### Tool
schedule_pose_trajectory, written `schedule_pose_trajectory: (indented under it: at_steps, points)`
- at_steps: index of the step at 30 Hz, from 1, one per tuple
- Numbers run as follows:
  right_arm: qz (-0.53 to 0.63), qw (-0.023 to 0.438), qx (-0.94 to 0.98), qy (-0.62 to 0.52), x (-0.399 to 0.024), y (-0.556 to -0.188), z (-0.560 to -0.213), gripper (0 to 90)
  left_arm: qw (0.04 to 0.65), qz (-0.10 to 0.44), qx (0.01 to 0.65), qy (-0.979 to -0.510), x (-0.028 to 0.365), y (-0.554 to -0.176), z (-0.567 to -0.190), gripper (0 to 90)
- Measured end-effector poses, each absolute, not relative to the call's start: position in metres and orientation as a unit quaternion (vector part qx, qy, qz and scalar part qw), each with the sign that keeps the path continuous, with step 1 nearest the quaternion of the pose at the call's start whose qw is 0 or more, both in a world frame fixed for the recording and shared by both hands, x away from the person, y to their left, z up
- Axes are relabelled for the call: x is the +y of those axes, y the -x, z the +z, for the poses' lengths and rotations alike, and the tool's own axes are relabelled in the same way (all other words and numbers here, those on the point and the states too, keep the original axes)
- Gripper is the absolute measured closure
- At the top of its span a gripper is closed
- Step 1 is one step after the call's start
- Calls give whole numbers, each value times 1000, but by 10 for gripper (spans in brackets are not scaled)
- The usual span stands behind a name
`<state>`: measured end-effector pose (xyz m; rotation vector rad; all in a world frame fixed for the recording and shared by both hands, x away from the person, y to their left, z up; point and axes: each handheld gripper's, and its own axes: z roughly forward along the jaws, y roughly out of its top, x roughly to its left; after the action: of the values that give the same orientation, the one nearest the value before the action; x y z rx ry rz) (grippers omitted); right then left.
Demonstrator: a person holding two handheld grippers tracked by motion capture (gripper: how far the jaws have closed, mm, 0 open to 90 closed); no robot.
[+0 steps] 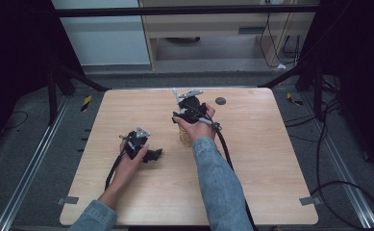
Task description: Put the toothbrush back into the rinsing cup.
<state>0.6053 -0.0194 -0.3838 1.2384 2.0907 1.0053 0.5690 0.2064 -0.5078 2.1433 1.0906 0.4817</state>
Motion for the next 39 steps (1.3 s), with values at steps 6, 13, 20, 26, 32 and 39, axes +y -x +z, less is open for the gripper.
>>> schedule_pose_trajectory:
  at_steps: [6, 13, 20, 26, 32, 39]
  points:
    - [369, 261, 772, -447, -22, -605, -382, 148, 338, 185, 419, -822, 206, -569, -508, 0]
    - [370, 259, 778, -437, -25, -603, -380, 92, 338, 185, 419, -822, 206, -569, -508, 0]
    - [377, 255, 778, -433, -28, -603, -377, 86, 338, 185, 419, -822, 207, -569, -508, 0]
    - [382, 248, 782, -425, -31, -602, -375, 95, 338, 185, 419, -822, 207, -569, -508, 0]
    - [382, 240, 793, -410, -34, -602, -370, 100, 339, 185, 419, -822, 206, -569, -508, 0]
    - [402, 222, 792, -402, -49, -602, -360, 101, 338, 186, 422, -820, 206, -570, -508, 0]
